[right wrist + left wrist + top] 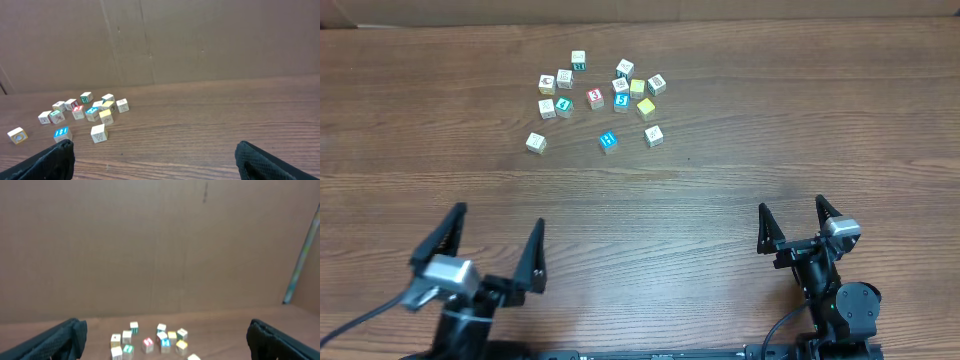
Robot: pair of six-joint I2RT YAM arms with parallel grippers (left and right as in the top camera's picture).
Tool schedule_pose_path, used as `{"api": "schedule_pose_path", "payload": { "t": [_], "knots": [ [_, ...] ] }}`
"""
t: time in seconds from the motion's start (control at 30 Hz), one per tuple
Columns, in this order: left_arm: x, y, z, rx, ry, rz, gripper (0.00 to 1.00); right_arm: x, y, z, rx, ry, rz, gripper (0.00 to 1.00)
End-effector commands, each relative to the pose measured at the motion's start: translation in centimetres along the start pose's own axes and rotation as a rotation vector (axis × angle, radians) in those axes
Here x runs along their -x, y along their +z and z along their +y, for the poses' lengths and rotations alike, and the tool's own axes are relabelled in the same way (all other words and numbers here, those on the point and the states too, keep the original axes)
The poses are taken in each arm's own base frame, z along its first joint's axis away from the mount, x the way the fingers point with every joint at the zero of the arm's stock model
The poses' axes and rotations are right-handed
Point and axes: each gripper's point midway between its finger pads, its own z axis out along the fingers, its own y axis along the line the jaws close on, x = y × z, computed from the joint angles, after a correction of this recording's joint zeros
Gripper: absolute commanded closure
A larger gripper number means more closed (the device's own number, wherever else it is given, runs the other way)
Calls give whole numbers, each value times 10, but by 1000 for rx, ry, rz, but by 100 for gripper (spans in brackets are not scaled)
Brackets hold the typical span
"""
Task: Form a circle
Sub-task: 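Raise the left arm and reach over the block cluster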
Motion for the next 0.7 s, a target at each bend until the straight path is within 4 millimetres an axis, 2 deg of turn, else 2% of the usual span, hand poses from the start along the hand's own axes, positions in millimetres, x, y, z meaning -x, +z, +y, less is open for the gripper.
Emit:
{"api": "schedule_pose_path", "payload": {
  "t": [0.0,0.17,0.33,0.43,0.5,0.67],
  "knots": [
    [46,2,-10,-22,-15,7,0,-1,0,-1,-6,-1,-6,0],
    [90,21,-26,-83,-44,157,0,-1,0,-1,-6,-1,-6,0],
    [107,49,-28,-86,-81,344,0,-1,0,-1,-6,-1,-6,0],
    [104,70,-25,-74,-80,478,0,-1,0,-1,-6,-1,-6,0],
    [95,85,-21,-65,-89,583,0,-1,0,-1,-6,-1,-6,0],
    [49,109,-11,-29,-156,872,1,-1,0,-1,-6,-1,-6,0]
  ]
}}
